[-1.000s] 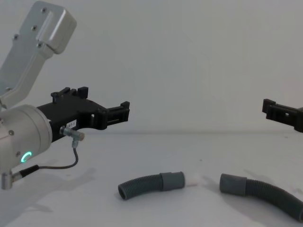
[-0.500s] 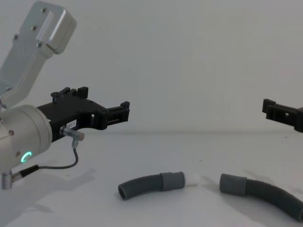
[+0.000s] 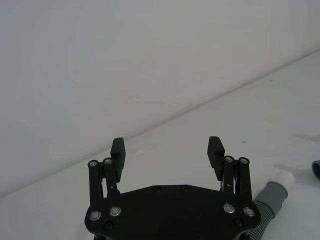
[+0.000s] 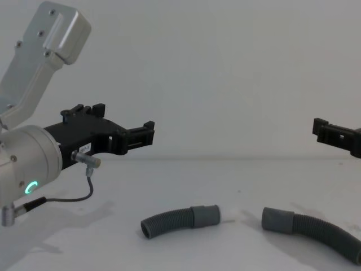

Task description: Use both hands to pick up one end of the pipe from the table, align the ends, and insert them.

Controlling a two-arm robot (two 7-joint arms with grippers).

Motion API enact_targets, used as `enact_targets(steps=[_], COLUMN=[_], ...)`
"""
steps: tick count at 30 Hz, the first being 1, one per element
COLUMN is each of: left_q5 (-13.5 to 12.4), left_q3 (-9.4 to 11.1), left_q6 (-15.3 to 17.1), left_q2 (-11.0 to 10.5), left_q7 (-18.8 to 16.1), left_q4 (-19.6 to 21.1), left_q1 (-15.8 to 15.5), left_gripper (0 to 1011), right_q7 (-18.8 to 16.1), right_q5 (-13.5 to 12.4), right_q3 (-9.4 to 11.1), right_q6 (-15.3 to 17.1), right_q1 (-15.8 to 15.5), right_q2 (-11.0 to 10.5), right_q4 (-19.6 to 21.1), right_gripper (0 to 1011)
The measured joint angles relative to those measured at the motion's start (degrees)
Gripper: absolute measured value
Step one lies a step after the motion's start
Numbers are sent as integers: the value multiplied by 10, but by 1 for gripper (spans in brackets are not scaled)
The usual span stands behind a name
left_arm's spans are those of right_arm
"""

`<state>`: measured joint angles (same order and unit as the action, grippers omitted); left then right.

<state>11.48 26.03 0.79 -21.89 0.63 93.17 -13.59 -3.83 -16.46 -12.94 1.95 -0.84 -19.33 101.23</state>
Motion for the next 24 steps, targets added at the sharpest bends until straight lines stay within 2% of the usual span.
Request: enact_targets(steps=[24], left_q5=[0], left_q3=[0], left_q6=[0], left_q2=[0], left_q7=[1], left_q4=[0], left_q1=[0], left_gripper=[1000], right_q7=[0], right_q5=[0], right_q3=[0], right_q6=[0], right_q1=[0], right_q2=[0], right_q4=[0], right_gripper=[1001])
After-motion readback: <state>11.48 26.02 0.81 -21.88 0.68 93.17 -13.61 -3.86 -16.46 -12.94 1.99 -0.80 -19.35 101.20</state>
